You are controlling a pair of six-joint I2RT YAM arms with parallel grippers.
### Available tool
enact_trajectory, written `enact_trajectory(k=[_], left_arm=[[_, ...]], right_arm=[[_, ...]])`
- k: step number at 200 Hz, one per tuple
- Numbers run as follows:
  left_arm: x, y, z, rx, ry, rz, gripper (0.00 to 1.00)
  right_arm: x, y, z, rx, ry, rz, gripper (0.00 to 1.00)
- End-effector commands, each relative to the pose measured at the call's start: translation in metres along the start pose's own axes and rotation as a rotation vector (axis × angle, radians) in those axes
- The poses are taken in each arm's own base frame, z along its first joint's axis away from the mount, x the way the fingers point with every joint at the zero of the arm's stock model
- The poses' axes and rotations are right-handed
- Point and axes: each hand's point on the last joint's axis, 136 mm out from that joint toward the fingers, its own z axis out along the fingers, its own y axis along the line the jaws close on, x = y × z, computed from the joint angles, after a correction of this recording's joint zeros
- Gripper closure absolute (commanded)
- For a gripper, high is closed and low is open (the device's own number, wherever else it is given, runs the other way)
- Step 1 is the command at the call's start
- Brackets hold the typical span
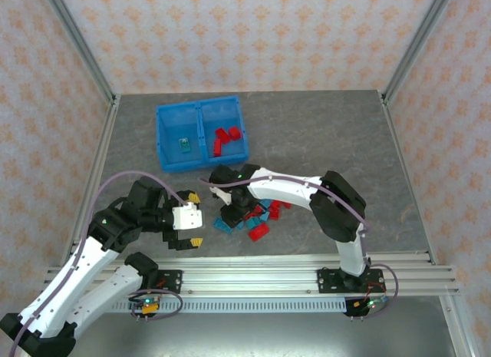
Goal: Sort the legos into containers by color
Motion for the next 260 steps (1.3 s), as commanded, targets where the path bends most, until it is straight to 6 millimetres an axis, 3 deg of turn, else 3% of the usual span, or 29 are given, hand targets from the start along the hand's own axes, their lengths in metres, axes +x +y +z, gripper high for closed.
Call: enact_trajectory(k=[1, 34, 52, 68, 115, 147, 188, 217, 243, 260], left_arm=[[-0.005, 0.000, 0.002, -0.003, -0.033, 0.024, 0.00], [-0.004, 0.000, 0.004, -0.002, -0.036, 0.024, 0.00], [-0.003, 0.000, 0.004, -0.003, -0.036, 0.025, 0.00], [-0.003, -0.001, 0.004, -0.007, -0.035, 0.028, 0.00], [-0.002, -0.001, 0.005, -0.013, -0.039, 0.029, 0.00], [-0.003, 0.001, 0.003, -0.028, -0.046, 0.030, 0.00], [-0.004, 0.003, 0.003, -0.044, -0.057, 0.029, 0.00], [-0.005, 0.014, 0.005, -0.114, -0.074, 0.017, 0.00], [-0.007, 0.039, -0.001, -0.279, -0.110, -0.030, 0.00], [-0.010, 0.056, -0.012, -0.403, -0.145, -0.047, 0.00]], right_arm=[[0.015, -0.009, 0.018, 0.066, 0.085, -0.021, 0.57], [0.010, -0.008, 0.023, 0.070, 0.083, -0.020, 0.57], [0.007, -0.013, 0.022, 0.096, 0.064, -0.017, 0.64], [0.003, -0.019, 0.017, 0.140, 0.038, -0.016, 0.72], [-0.006, -0.021, 0.001, 0.162, -0.020, -0.017, 0.75], [-0.024, -0.008, -0.030, 0.074, -0.147, 0.020, 0.75], [-0.041, -0.012, -0.061, -0.007, -0.269, 0.094, 0.75], [-0.063, -0.032, -0.092, -0.002, -0.409, 0.174, 0.75], [-0.091, -0.056, -0.128, 0.060, -0.564, 0.232, 0.75], [-0.115, -0.057, -0.149, 0.071, -0.646, 0.232, 0.74]])
